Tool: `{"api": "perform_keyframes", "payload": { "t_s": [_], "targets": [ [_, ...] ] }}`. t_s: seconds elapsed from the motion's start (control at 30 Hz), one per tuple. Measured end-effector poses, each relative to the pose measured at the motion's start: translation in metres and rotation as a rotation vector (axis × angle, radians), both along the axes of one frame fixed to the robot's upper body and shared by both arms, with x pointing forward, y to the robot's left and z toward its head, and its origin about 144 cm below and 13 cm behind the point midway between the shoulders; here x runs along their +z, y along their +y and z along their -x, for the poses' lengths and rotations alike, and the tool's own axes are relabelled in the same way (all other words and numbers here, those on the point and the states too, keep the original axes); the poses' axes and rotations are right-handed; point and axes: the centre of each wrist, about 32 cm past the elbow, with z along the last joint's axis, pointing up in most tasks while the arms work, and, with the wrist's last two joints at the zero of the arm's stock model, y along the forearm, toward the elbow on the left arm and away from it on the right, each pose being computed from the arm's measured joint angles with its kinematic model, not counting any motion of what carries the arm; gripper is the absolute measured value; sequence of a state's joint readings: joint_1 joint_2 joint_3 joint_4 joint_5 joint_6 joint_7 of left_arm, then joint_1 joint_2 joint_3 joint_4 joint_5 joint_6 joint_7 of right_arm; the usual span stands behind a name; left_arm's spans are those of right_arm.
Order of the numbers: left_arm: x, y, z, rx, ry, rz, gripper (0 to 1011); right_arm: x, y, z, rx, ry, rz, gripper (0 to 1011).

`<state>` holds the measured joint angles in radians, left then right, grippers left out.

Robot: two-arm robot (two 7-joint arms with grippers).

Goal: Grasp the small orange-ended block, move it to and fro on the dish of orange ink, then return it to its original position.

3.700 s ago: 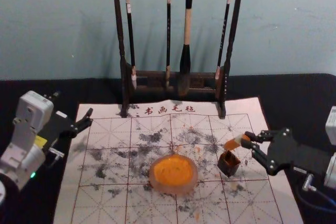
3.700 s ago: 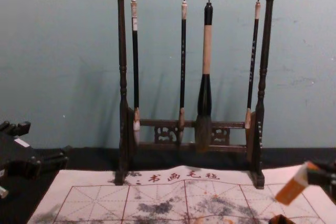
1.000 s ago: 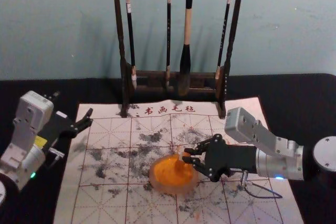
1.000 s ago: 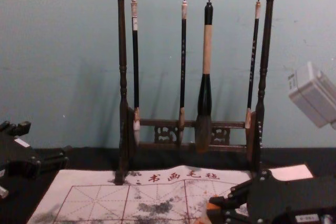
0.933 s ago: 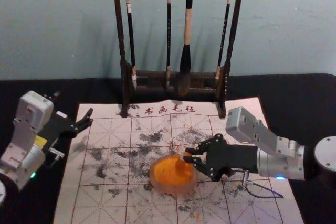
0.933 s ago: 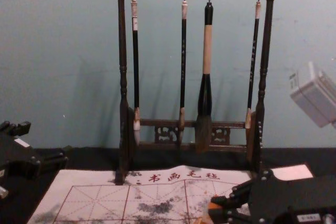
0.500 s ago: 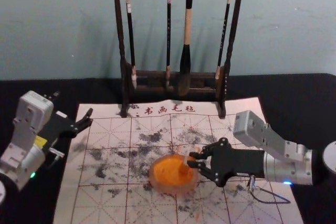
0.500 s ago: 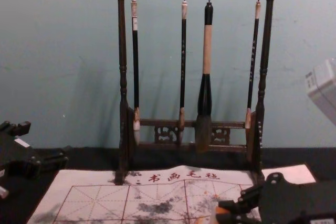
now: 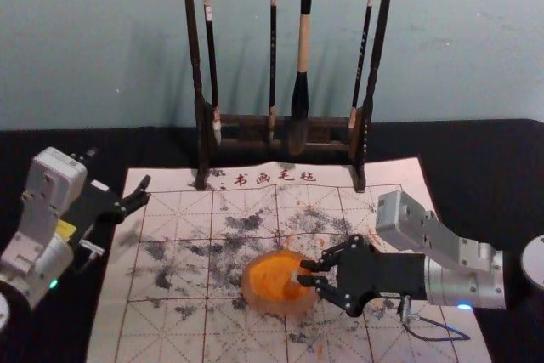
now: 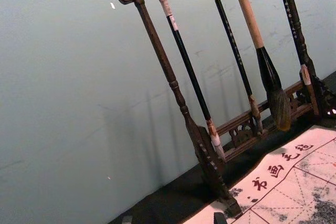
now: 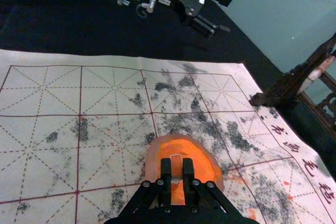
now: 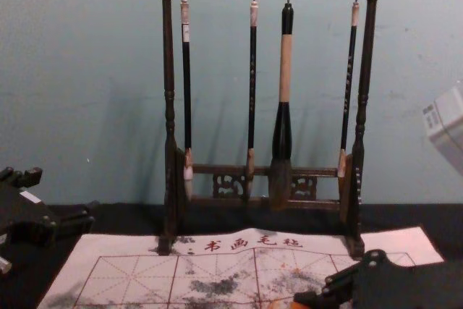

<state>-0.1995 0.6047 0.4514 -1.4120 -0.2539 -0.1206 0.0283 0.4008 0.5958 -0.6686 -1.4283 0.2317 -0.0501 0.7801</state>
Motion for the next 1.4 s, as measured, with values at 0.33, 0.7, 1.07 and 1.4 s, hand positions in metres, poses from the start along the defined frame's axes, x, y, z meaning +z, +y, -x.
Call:
{"api": "perform_keyframes", "payload": {
  "t_s": [0.33, 0.7, 1.07, 1.4],
  "targets": [
    [0.000, 0.000, 0.000, 0.000, 0.000, 0.000, 1001, -0.001, 0.009, -0.003, 0.018, 0.001, -0.002, 101],
    [0.000, 0.000, 0.000, 0.000, 0.000, 0.000, 1001, 0.000, 0.017, -0.015, 0.016, -0.014, 0.008, 101],
    [0.000, 0.000, 0.000, 0.000, 0.000, 0.000, 1001, 0.000, 0.020, -0.026, -0.007, -0.024, 0.016, 101],
    [0.000, 0.000, 0.000, 0.000, 0.000, 0.000, 1001, 0.002, 0.014, -0.026, -0.030, -0.029, 0.026, 101]
  ]
}}
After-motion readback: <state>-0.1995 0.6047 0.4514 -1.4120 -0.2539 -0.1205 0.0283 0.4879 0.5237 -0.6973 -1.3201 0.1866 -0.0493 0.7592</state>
